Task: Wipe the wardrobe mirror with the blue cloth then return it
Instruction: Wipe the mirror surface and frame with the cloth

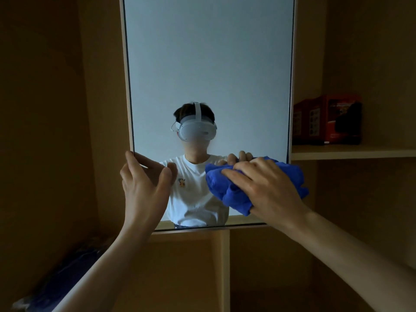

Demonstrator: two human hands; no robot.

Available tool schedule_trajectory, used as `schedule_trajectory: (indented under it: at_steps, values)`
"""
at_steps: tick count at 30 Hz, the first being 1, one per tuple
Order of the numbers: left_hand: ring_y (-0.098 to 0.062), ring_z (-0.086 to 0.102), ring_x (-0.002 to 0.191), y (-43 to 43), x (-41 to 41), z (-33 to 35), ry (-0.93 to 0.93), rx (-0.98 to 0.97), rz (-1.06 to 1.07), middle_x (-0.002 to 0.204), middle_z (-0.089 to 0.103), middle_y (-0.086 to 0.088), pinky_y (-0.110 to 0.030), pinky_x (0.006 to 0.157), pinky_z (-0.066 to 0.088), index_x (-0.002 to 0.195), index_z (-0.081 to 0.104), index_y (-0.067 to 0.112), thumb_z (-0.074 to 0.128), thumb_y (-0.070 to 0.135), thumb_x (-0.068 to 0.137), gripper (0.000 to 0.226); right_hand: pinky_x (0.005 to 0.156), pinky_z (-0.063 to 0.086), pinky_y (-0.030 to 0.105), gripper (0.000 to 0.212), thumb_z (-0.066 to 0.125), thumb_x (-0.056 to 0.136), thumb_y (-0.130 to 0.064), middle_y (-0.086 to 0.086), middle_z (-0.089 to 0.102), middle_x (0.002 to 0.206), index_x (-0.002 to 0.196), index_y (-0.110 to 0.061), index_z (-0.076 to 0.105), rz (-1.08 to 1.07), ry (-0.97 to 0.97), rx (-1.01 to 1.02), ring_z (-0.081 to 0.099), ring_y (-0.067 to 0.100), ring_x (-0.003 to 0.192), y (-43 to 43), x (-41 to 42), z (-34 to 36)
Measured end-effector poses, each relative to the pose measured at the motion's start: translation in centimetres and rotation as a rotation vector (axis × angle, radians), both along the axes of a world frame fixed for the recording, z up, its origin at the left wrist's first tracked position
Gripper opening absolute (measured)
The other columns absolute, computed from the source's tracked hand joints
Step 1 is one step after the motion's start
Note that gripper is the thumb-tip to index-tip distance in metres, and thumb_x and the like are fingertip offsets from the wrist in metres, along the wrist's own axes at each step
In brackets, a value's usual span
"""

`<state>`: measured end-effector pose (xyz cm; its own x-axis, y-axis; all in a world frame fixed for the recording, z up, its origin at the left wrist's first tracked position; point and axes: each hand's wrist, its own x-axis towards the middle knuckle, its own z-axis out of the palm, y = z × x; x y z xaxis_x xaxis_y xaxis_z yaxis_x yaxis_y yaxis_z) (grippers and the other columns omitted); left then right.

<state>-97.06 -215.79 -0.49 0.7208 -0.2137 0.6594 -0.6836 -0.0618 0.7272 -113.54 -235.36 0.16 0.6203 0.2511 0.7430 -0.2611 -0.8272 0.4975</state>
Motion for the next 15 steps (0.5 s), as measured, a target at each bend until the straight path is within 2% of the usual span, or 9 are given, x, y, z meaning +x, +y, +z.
schedule_trajectory:
  at_steps: [3,6,10,12,15]
  values:
    - [-0.033,0.028,0.148,0.1,0.3,0.0,-0.007,0.006,0.0,0.163,0.014,-0.004,-0.056,0.116,0.037,0.162,-0.002,0.024,0.059,0.047,0.098,0.092,0.08,0.047,0.05,0.039,0.067,0.087,-0.011,0.007,0.063,0.11,0.126,-0.014,0.06,0.043,-0.046,0.023,0.057,0.029,0.091,0.0,-0.6,2.2]
    - [-0.032,0.027,0.148,0.0,0.4,-0.1,-0.01,0.014,0.013,0.164,0.014,-0.004,-0.057,0.115,0.036,0.162,-0.002,0.023,0.058,0.044,0.099,0.09,0.077,0.049,0.048,0.055,0.074,0.074,-0.009,0.008,0.063,0.111,0.126,-0.012,0.058,0.002,-0.152,0.035,0.057,0.03,0.091,-0.5,-1.7,5.2]
    - [-0.033,0.026,0.148,-0.3,0.4,-0.4,-0.018,0.003,0.026,0.164,0.013,-0.006,-0.058,0.116,0.035,0.163,-0.003,0.021,0.059,0.041,0.099,0.091,0.075,0.046,0.047,0.04,0.07,0.082,-0.02,0.003,0.062,0.102,0.12,-0.019,0.06,-0.062,-0.244,0.084,0.057,0.028,0.087,-2.1,-2.8,8.2]
    - [-0.034,0.026,0.148,-0.4,0.4,-0.5,-0.021,-0.001,0.032,0.164,0.013,-0.006,-0.059,0.116,0.035,0.162,-0.003,0.021,0.06,0.041,0.099,0.092,0.075,0.046,0.046,0.037,0.07,0.083,-0.024,0.002,0.062,0.1,0.118,-0.02,0.062,-0.043,-0.247,0.093,0.057,0.027,0.085,-2.5,-2.8,7.7]
    - [-0.034,0.026,0.149,-0.6,0.7,-0.6,-0.032,-0.005,0.046,0.164,0.015,-0.008,-0.06,0.116,0.036,0.163,-0.001,0.02,0.06,0.039,0.098,0.091,0.074,0.045,0.044,0.043,0.073,0.079,-0.021,0.003,0.064,0.103,0.12,-0.016,0.063,-0.045,-0.237,0.104,0.059,0.028,0.086,-2.6,-2.8,5.2]
